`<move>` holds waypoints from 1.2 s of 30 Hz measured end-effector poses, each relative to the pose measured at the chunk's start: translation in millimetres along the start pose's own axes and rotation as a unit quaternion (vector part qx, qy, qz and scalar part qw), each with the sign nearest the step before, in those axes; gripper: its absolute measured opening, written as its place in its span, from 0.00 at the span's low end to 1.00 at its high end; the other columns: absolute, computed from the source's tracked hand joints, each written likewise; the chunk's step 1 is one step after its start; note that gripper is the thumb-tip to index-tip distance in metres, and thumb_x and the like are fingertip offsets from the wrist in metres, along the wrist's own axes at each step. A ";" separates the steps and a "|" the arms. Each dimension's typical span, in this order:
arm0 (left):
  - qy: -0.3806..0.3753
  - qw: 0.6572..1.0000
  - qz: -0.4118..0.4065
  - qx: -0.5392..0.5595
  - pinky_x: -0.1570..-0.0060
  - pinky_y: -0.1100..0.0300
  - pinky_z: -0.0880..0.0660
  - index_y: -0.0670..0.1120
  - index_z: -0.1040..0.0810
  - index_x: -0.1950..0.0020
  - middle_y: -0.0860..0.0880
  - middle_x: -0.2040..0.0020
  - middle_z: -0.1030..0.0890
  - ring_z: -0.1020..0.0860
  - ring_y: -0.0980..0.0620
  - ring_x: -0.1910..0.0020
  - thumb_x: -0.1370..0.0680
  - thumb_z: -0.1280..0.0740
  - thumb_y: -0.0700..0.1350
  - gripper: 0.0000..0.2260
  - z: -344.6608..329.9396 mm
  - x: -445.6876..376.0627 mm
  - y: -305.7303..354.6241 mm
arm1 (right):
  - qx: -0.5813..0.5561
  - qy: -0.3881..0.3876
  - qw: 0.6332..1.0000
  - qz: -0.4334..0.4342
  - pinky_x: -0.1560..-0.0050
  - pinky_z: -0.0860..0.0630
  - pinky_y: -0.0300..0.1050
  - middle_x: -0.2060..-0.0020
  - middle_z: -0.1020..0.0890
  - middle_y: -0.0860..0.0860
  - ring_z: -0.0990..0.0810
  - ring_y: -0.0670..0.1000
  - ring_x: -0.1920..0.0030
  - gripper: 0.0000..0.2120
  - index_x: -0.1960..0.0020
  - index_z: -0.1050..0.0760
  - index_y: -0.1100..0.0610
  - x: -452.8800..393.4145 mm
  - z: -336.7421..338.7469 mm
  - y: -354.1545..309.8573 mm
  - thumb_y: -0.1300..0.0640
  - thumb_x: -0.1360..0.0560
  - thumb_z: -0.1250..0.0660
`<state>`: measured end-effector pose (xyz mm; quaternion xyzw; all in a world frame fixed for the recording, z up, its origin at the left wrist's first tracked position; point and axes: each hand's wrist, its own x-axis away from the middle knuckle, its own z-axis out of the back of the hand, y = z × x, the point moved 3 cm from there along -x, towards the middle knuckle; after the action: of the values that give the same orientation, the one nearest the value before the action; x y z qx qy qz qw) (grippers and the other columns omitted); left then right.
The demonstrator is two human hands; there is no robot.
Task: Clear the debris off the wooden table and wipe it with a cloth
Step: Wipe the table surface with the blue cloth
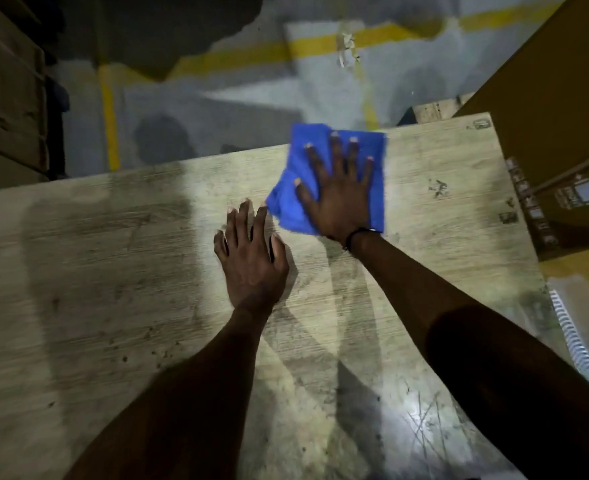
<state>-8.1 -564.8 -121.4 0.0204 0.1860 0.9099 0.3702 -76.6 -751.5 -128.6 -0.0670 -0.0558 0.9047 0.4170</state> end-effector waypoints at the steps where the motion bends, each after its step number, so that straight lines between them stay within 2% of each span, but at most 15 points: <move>1: 0.003 1.000 0.000 -0.005 0.23 0.37 0.40 0.49 0.30 0.21 0.47 0.17 0.35 0.38 0.44 0.18 0.17 0.39 0.51 0.24 -0.3 -0.3 -0.1 | -0.010 -0.014 0.996 0.091 0.20 0.52 0.71 0.14 0.47 0.54 0.50 0.63 0.15 0.33 0.15 0.43 0.42 -3.2 -1.2 -7.0 0.32 0.17 0.49; 3: 0.009 1.000 0.001 -0.010 0.23 0.38 0.39 0.49 0.30 0.21 0.47 0.18 0.34 0.37 0.44 0.18 0.17 0.39 0.51 0.24 -0.5 -1.2 0.0 | -0.034 -0.026 0.979 0.198 0.20 0.49 0.69 0.14 0.45 0.50 0.49 0.59 0.15 0.31 0.17 0.41 0.39 -10.5 -0.1 0.7 0.32 0.17 0.46; 4: 0.010 1.000 0.000 -0.012 0.23 0.38 0.39 0.50 0.30 0.21 0.47 0.18 0.34 0.37 0.44 0.18 0.18 0.38 0.51 0.24 -0.4 -1.9 0.3 | -0.038 -0.022 0.979 0.197 0.20 0.48 0.69 0.15 0.44 0.48 0.48 0.58 0.15 0.31 0.17 0.40 0.39 -14.5 2.2 12.3 0.31 0.17 0.46; 7: 0.003 1.000 0.003 -0.009 0.23 0.39 0.40 0.52 0.32 0.20 0.48 0.17 0.35 0.39 0.45 0.17 0.18 0.38 0.51 0.25 0.3 -1.5 1.3 | -0.018 0.018 0.999 0.032 0.19 0.49 0.69 0.15 0.44 0.49 0.47 0.60 0.15 0.31 0.17 0.40 0.39 -19.2 6.5 56.9 0.31 0.18 0.47; 11: -0.001 1.000 0.009 -0.002 0.22 0.38 0.41 0.52 0.32 0.20 0.49 0.17 0.36 0.39 0.45 0.17 0.18 0.38 0.51 0.25 1.0 -1.8 1.0 | -0.002 0.042 0.985 -0.164 0.20 0.50 0.72 0.15 0.44 0.53 0.48 0.63 0.15 0.33 0.16 0.43 0.41 -18.7 9.4 60.9 0.31 0.17 0.51; 13: -0.002 1.000 0.011 0.003 0.22 0.39 0.41 0.52 0.31 0.20 0.49 0.17 0.35 0.39 0.45 0.17 0.18 0.38 0.51 0.25 1.0 -2.7 1.7 | -0.005 0.027 0.992 -0.123 0.20 0.52 0.72 0.15 0.45 0.55 0.48 0.65 0.15 0.34 0.15 0.43 0.42 -15.2 7.1 34.6 0.31 0.18 0.50; 16: 0.006 1.000 0.012 0.006 0.22 0.39 0.41 0.51 0.29 0.22 0.48 0.18 0.34 0.37 0.45 0.18 0.18 0.39 0.51 0.24 2.3 -2.7 2.5 | -0.010 -0.019 0.991 0.132 0.20 0.50 0.71 0.14 0.46 0.51 0.49 0.62 0.15 0.33 0.16 0.42 0.40 -2.1 -0.3 8.4 0.31 0.18 0.48; 18: 0.008 1.000 0.012 0.013 0.23 0.39 0.41 0.51 0.29 0.22 0.48 0.18 0.34 0.37 0.45 0.18 0.19 0.39 0.52 0.24 3.0 -2.6 2.4 | -0.032 -0.035 0.973 0.227 0.19 0.50 0.69 0.14 0.45 0.48 0.50 0.57 0.14 0.31 0.17 0.41 0.38 -1.9 3.4 20.4 0.30 0.18 0.47; 20: 0.003 1.000 0.014 0.013 0.22 0.39 0.41 0.52 0.30 0.21 0.49 0.18 0.34 0.38 0.45 0.18 0.18 0.39 0.52 0.24 3.0 -2.3 2.9 | -0.035 -0.023 0.982 0.182 0.20 0.48 0.69 0.15 0.44 0.48 0.48 0.57 0.15 0.31 0.17 0.40 0.38 -10.0 8.2 41.8 0.30 0.18 0.46; 23: 0.001 1.000 0.013 0.014 0.22 0.38 0.42 0.52 0.31 0.20 0.49 0.17 0.35 0.39 0.45 0.18 0.18 0.37 0.51 0.25 2.0 -1.9 2.6 | -0.021 0.020 0.999 -0.034 0.19 0.49 0.70 0.15 0.44 0.50 0.47 0.61 0.15 0.32 0.17 0.40 0.40 -24.0 14.9 76.3 0.31 0.18 0.47; 25: 0.003 1.000 0.010 0.014 0.22 0.38 0.42 0.52 0.31 0.20 0.49 0.17 0.35 0.39 0.45 0.17 0.18 0.38 0.51 0.25 1.8 -2.1 2.5 | -0.021 0.024 0.992 -0.118 0.19 0.51 0.71 0.14 0.45 0.52 0.49 0.62 0.15 0.32 0.16 0.43 0.41 -23.8 15.3 77.0 0.31 0.17 0.49; 27: 0.002 1.000 0.011 0.013 0.22 0.39 0.41 0.52 0.31 0.20 0.49 0.17 0.35 0.39 0.46 0.17 0.18 0.39 0.52 0.25 1.5 -2.8 1.6 | -0.010 0.017 0.996 -0.088 0.19 0.53 0.71 0.14 0.47 0.54 0.50 0.64 0.15 0.33 0.15 0.44 0.42 -12.2 13.4 57.0 0.31 0.17 0.49; 32: 0.009 1.000 0.006 0.021 0.22 0.39 0.41 0.52 0.30 0.21 0.49 0.17 0.35 0.38 0.46 0.18 0.19 0.39 0.52 0.25 0.9 -2.6 0.6 | -0.037 -0.023 0.979 0.199 0.19 0.51 0.67 0.14 0.47 0.48 0.53 0.56 0.14 0.32 0.16 0.42 0.39 31.3 12.3 41.2 0.30 0.17 0.46; 34: 0.010 1.000 0.008 0.022 0.22 0.39 0.41 0.52 0.31 0.21 0.50 0.17 0.35 0.39 0.46 0.17 0.19 0.39 0.52 0.25 0.4 -1.8 -0.6 | -0.031 -0.018 0.979 0.203 0.19 0.49 0.67 0.14 0.46 0.47 0.51 0.55 0.14 0.31 0.17 0.41 0.38 23.6 16.7 61.4 0.31 0.17 0.45; 36: 0.006 1.000 0.010 0.025 0.22 0.39 0.42 0.53 0.31 0.20 0.50 0.17 0.36 0.40 0.47 0.17 0.18 0.39 0.52 0.25 -0.5 -1.6 -1.1 | -0.009 0.009 0.994 0.105 0.20 0.47 0.70 0.15 0.44 0.48 0.47 0.58 0.15 0.31 0.17 0.40 0.38 11.6 18.5 81.3 0.31 0.17 0.45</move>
<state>-6.4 -565.3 -122.0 0.0263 0.2111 0.9085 0.3597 -147.9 -796.0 -123.9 -0.0841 -0.0533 0.9424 0.3194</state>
